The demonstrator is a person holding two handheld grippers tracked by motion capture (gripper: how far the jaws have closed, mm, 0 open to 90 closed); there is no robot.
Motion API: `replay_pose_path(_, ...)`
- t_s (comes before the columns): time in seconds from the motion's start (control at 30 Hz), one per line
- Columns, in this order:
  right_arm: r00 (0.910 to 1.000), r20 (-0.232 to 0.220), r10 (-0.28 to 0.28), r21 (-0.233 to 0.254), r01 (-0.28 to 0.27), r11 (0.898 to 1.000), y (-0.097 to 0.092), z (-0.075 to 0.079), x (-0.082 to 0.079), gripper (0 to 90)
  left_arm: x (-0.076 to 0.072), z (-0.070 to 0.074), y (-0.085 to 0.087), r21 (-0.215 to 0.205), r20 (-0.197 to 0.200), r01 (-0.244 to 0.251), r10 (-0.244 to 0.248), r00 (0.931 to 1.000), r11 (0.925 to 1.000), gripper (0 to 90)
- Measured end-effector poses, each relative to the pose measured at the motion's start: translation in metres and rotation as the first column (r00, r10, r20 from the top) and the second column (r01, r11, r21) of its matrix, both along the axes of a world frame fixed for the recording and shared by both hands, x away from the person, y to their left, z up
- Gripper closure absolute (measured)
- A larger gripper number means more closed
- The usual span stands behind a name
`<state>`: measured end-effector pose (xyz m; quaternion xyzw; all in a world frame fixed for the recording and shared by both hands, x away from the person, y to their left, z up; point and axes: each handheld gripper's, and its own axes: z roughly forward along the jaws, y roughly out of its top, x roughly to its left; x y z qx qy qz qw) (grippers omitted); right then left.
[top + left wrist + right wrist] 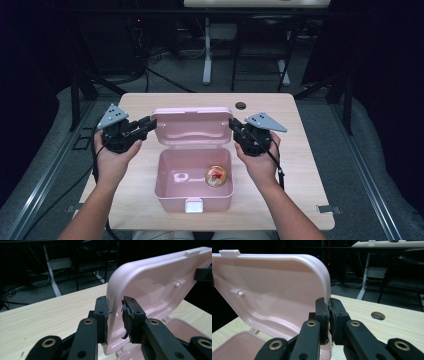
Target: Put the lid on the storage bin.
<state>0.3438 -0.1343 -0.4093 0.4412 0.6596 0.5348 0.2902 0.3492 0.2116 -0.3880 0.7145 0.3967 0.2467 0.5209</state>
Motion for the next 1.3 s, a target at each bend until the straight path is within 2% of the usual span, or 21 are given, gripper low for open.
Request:
replay_pose_path(0.2,1.0000,0.001,0.004,0.006,-0.004,1.000,0.000,0.000,-0.001,85.1,0.003,0.005,-0.006,0.018,0.018,-0.008,0.008,0.9998,0.9998,74.2)
replay_pose_path(0.27,0.9999,-0.002,0.012,0.015,-0.012,1.000,-0.001,-0.001,-0.002,83.9,0.002,0.006,-0.007,0.034,0.023,-0.018,0.017,0.9996,0.9993,78.4)
replay_pose_path(0.33,0.9995,-0.011,0.029,0.040,-0.029,0.999,-0.003,-0.002,-0.001,78.8,0.001,0.006,-0.007,0.037,0.028,-0.017,0.016,0.9995,0.9992,78.4)
replay_pose_path(0.43,0.9988,-0.026,0.040,0.050,-0.039,0.998,-0.004,-0.002,0.002,78.4,-0.001,0.006,-0.007,0.035,0.029,-0.014,0.013,0.9995,0.9993,78.5)
replay_pose_path(0.63,0.9989,0.010,0.046,0.057,-0.046,0.997,-0.001,0.007,-0.001,71.7,-0.005,0.004,-0.005,0.017,0.029,-0.010,0.009,0.9995,0.9998,78.2)
replay_pose_path(0.83,0.9975,0.040,0.058,0.026,-0.059,0.998,0.002,0.009,-0.005,64.5,-0.010,0.003,-0.003,0.001,0.025,0.004,-0.004,0.9997,1.0000,76.4)
replay_pose_path(0.97,0.9960,0.063,0.063,0.008,-0.064,0.998,0.004,0.010,-0.011,61.3,-0.014,0.003,-0.003,-0.007,0.036,0.010,-0.010,0.9993,0.9999,74.2)
replay_pose_path(1.07,0.9948,0.073,0.071,0.006,-0.072,0.997,0.003,0.011,-0.015,61.0,-0.018,0.002,-0.002,-0.007,0.039,0.016,-0.016,0.9991,0.9998,73.3)
replay_pose_path(1.17,0.9934,0.082,0.081,0.015,-0.083,0.996,0.002,0.012,-0.019,61.3,-0.020,0.001,-0.002,-0.024,0.042,0.026,-0.025,0.9988,0.9994,71.5)
replay_pose_path(1.3,0.9928,0.085,0.084,0.023,-0.086,0.996,-0.001,0.012,-0.023,66.9,-0.024,0.000,-0.002,-0.013,0.050,0.037,-0.037,0.9981,0.9992,70.3)
